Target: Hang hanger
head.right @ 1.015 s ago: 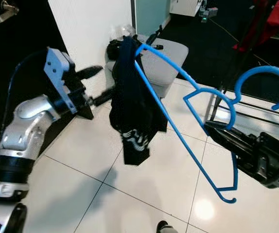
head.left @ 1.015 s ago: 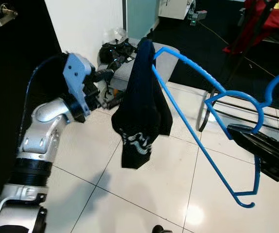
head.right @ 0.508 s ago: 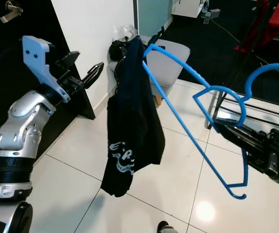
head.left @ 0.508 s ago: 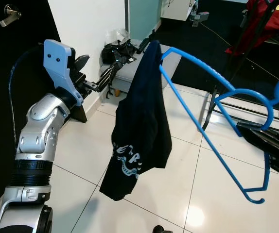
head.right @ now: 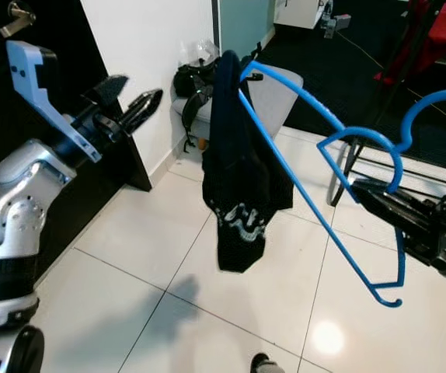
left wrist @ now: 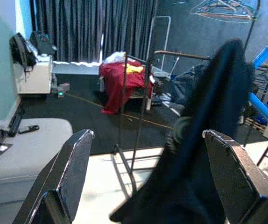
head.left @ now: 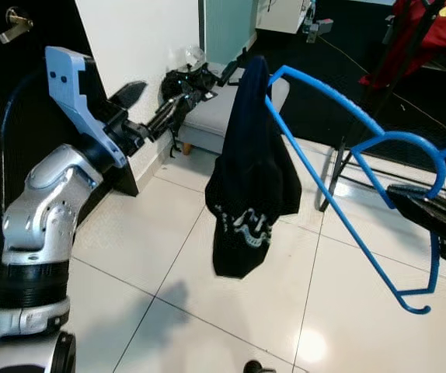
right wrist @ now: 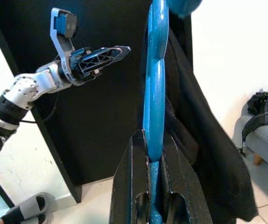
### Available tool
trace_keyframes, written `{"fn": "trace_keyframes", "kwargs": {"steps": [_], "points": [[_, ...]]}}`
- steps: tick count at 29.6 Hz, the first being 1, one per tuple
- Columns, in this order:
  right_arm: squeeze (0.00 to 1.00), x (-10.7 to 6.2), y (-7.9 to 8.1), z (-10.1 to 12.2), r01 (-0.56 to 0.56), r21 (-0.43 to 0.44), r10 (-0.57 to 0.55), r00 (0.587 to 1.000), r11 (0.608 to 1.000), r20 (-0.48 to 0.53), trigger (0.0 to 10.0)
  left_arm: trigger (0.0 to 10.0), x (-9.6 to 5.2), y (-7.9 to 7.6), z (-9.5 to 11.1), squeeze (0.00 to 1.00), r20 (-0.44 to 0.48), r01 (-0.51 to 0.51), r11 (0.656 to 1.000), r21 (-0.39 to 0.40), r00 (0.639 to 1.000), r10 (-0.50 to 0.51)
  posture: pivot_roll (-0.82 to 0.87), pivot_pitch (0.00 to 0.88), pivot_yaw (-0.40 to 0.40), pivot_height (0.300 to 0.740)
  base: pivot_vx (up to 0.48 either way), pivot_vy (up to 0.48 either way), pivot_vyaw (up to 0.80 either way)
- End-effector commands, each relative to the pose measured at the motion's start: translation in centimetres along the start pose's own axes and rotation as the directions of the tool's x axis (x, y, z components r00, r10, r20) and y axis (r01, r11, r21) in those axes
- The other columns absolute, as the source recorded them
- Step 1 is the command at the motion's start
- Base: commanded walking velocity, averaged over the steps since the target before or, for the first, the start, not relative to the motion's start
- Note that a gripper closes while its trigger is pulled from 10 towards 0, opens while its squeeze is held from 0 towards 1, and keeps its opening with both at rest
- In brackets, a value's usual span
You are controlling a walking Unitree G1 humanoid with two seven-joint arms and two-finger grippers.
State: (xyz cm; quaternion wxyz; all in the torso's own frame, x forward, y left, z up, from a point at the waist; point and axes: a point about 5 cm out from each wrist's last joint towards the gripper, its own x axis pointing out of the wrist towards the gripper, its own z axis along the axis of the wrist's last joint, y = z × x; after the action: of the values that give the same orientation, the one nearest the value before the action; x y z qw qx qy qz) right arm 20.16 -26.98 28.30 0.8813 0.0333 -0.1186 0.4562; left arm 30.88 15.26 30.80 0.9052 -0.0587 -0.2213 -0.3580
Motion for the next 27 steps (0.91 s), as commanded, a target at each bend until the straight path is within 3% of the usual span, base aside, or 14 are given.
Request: {"fn": "trace_keyframes", "kwargs": {"steps": [1, 3, 7, 11, 12, 13, 17, 18, 27], "points": [[0.00, 0.1, 0.2, 0.6, -0.025, -0.042, 0.025, 1.000, 0.999, 0.012, 10.0, 10.0, 0.1, -1.1, -0.3, 0.00, -0.015, 0.043, 0.999, -0.017, 0.999, -0.043, -0.01, 0.198, 0.017, 0.740, 0.000, 0.000, 0.00], [0.00, 0.3, 0.3, 0.7, -0.036, -0.042, 0.037, 0.999, 0.998, 0.013, 10.0, 10.0, 0.6, -2.5, -0.9, 0.00, -0.029, 0.074, 0.997, -0.013, 0.997, -0.075, -0.01, 0.198, 0.018, 0.740, 0.000, 0.000, 0.00], [0.00, 0.4, 0.3, 0.6, -0.047, -0.039, 0.048, 0.999, 0.998, 0.014, 10.0, 10.0, 1.2, -3.7, -1.7, 0.00, -0.055, 0.081, 0.997, 0.018, 0.995, -0.079, -0.01, 0.198, 0.018, 0.740, 0.000, 0.000, 0.00], [0.00, 0.5, 0.3, 0.6, -0.051, -0.036, 0.051, 0.999, 0.998, 0.014, 10.0, 10.0, 1.5, -3.9, -2.0, 0.00, -0.073, 0.062, 0.996, 0.057, 0.996, -0.058, -0.01, 0.198, 0.018, 0.740, 0.000, 0.000, 0.00], [0.00, 0.6, 0.3, 0.5, -0.054, -0.031, 0.055, 0.998, 0.998, 0.016, 10.0, 10.0, 1.8, -3.6, -2.1, 0.00, -0.100, -0.002, 0.989, 0.149, 0.995, 0.018, -0.01, 0.199, 0.018, 0.740, 0.000, 0.000, 0.00], [0.00, 0.7, 0.3, 0.4, -0.057, -0.028, 0.057, 0.998, 0.998, 0.016, 10.0, 10.0, 1.8, -3.4, -2.2, 0.00, -0.107, -0.024, 0.982, 0.188, 0.993, 0.045, -0.01, 0.197, 0.018, 0.740, 0.000, 0.000, 0.00], [0.00, 0.7, 0.3, 0.3, -0.060, -0.025, 0.060, 0.998, 0.998, 0.018, 10.0, 10.0, 1.8, -3.2, -2.1, 0.00, -0.105, -0.055, 0.974, 0.219, 0.991, 0.080, -0.01, 0.194, 0.019, 0.740, 0.000, 0.000, 0.00], [0.00, 0.8, 0.4, 0.3, -0.062, -0.023, 0.063, 0.998, 0.998, 0.020, 10.0, 0.0, 1.6, -2.8, -1.9, 0.00, -0.095, -0.089, 0.965, 0.247, 0.989, 0.116, -0.01, 0.193, 0.019, 0.740, 0.000, 0.000, 0.00], [0.00, 1.0, 0.4, 0.1, -0.069, -0.016, 0.069, 0.997, 0.997, 0.023, 10.0, 0.0, 0.9, -1.2, -0.5, 0.00, -0.063, -0.148, 0.926, 0.347, 0.982, 0.180, -0.01, 0.187, 0.015, 0.740, 0.000, 0.000, 0.00]]}}
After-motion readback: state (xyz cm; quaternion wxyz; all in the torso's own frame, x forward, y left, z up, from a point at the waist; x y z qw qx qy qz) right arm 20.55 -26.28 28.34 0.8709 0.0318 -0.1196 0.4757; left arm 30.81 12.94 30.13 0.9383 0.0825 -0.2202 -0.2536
